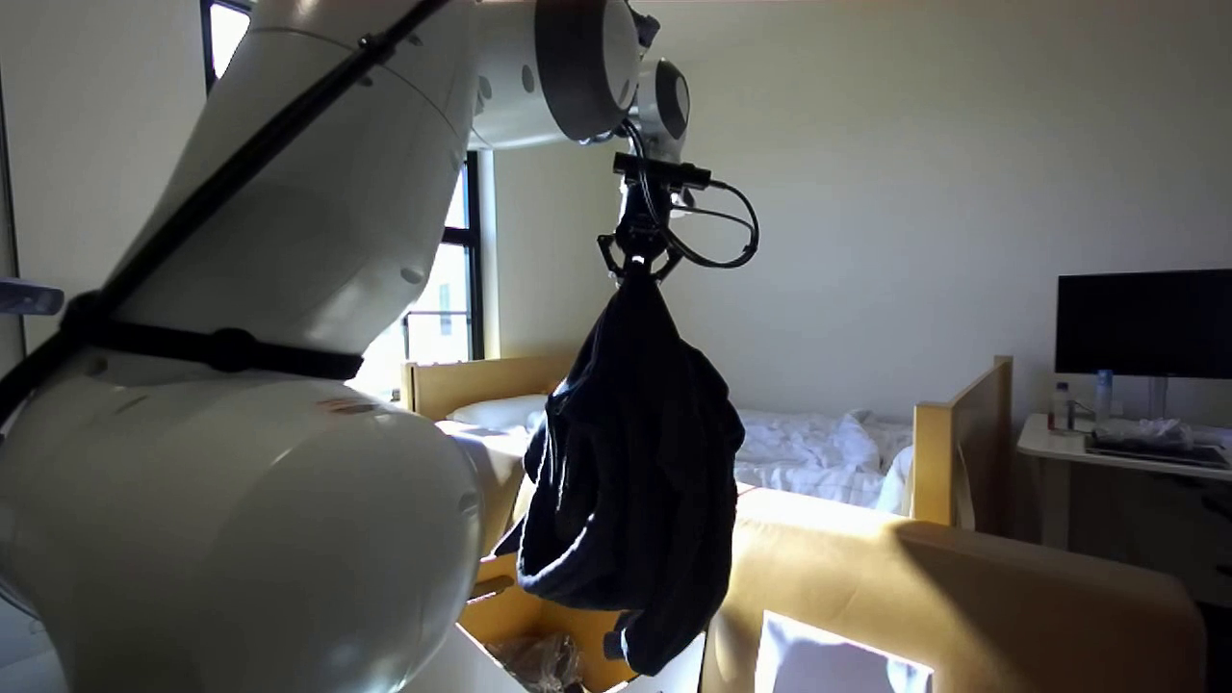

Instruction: Remove the jumper from the box

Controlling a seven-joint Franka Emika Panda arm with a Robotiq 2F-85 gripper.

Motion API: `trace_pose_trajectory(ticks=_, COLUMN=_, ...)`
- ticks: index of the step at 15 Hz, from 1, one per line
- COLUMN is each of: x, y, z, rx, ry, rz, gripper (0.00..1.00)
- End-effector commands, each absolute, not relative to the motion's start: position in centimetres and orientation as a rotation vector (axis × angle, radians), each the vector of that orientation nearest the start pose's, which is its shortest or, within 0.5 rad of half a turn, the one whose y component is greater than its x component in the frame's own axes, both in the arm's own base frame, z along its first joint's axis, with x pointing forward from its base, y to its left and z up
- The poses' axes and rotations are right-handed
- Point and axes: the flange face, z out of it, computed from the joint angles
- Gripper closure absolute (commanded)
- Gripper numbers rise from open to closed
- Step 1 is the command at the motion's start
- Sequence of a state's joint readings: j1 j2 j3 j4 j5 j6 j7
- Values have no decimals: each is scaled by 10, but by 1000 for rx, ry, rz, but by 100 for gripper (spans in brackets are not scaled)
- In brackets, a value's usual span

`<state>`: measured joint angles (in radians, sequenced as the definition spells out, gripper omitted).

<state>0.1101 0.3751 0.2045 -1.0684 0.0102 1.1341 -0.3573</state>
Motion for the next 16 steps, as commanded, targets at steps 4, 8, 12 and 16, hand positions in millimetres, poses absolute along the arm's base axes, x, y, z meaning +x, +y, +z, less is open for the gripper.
trace_pose_trajectory(ticks=4, x=600, y=144, z=602, rx=-2916, ry=-951, rz=463, gripper=93)
trace_pose_trajectory(ticks=8, x=589, y=59, z=640, rx=-3135, ry=-695, rz=504, gripper=93)
trace_pose_trajectory(ticks=12, x=552, y=-25, z=664, rx=-3184, ry=-364, rz=639, gripper=93)
trace_pose_trajectory(ticks=16, x=518, y=-69, z=652, rx=-3099, ry=-195, rz=783, gripper=93)
